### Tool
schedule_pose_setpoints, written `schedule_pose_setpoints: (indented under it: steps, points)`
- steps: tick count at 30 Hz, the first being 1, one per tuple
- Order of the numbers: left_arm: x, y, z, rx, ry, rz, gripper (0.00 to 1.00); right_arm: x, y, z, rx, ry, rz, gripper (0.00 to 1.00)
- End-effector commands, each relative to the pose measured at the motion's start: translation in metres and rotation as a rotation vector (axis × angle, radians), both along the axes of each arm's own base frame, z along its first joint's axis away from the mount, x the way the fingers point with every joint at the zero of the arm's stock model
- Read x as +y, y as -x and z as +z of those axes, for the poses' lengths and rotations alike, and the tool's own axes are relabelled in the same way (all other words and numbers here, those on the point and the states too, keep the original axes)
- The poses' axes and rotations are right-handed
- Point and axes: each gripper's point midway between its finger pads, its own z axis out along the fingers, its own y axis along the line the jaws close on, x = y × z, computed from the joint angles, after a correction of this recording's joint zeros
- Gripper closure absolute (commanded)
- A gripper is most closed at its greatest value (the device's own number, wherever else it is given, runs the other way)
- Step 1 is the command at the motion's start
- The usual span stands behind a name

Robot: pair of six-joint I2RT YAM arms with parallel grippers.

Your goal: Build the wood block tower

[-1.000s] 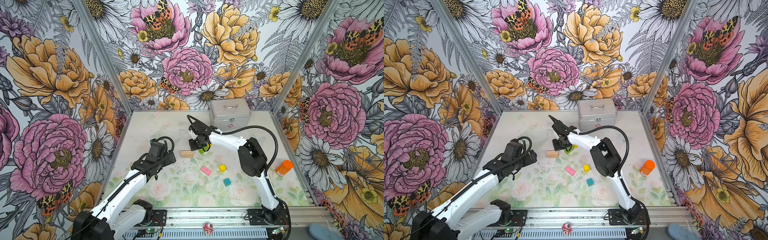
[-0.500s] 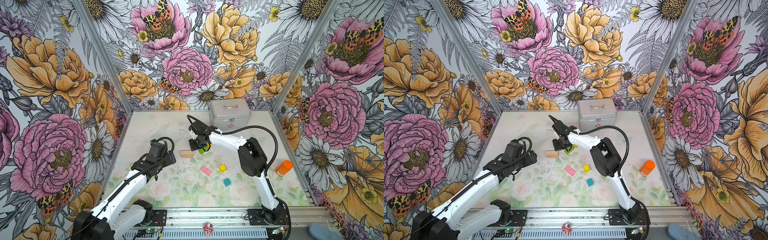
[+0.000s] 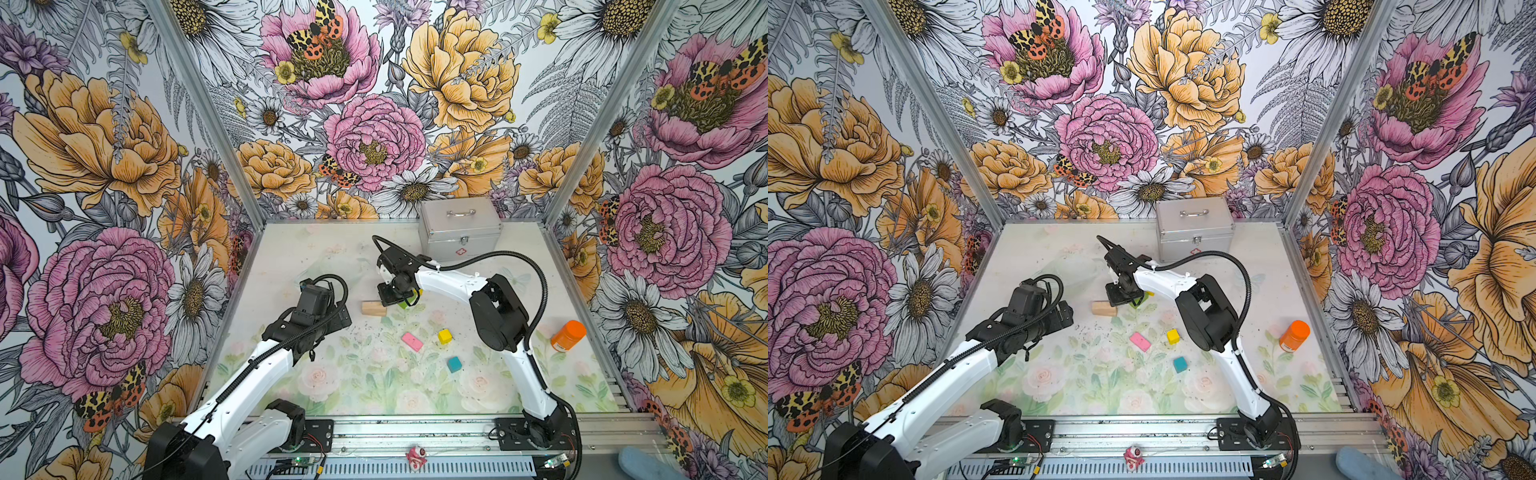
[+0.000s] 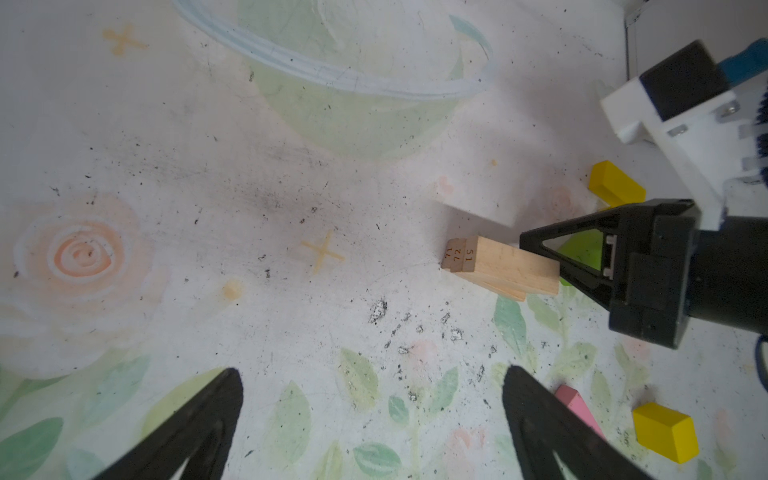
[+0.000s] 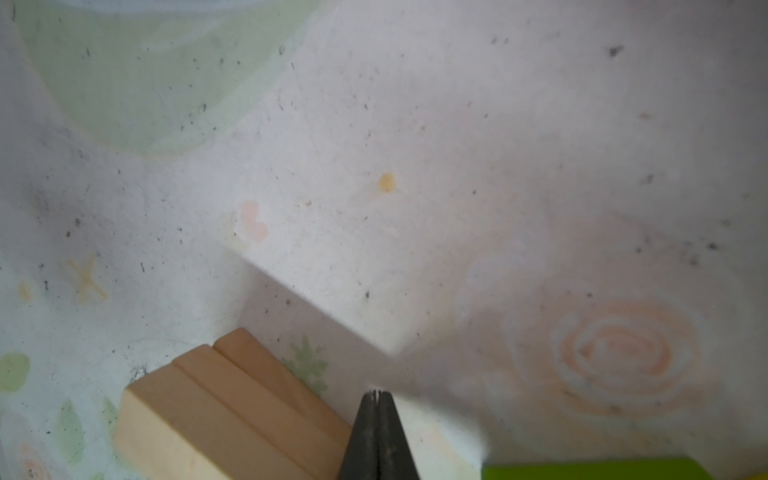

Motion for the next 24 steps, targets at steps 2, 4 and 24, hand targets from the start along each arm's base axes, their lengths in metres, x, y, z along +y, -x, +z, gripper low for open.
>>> schedule_pose_setpoints:
  steps: [2,4,24]
  points:
    - [0.0004,-0.0007,0.0028,-0.016,0.022,0.010,0.01,-0.0008,-0.0007,0.0080,-0.020,-0.008,0.014,1.00]
    - [0.0003,-0.0006,0.0031,-0.016,0.024,0.010,0.01,-0.0014,-0.0003,0.0086,-0.021,-0.007,0.013,1.00]
    - [-0.0005,-0.0013,0.0005,-0.010,0.027,0.008,0.01,-0.0067,0.0018,0.0104,-0.028,0.007,0.008,1.00]
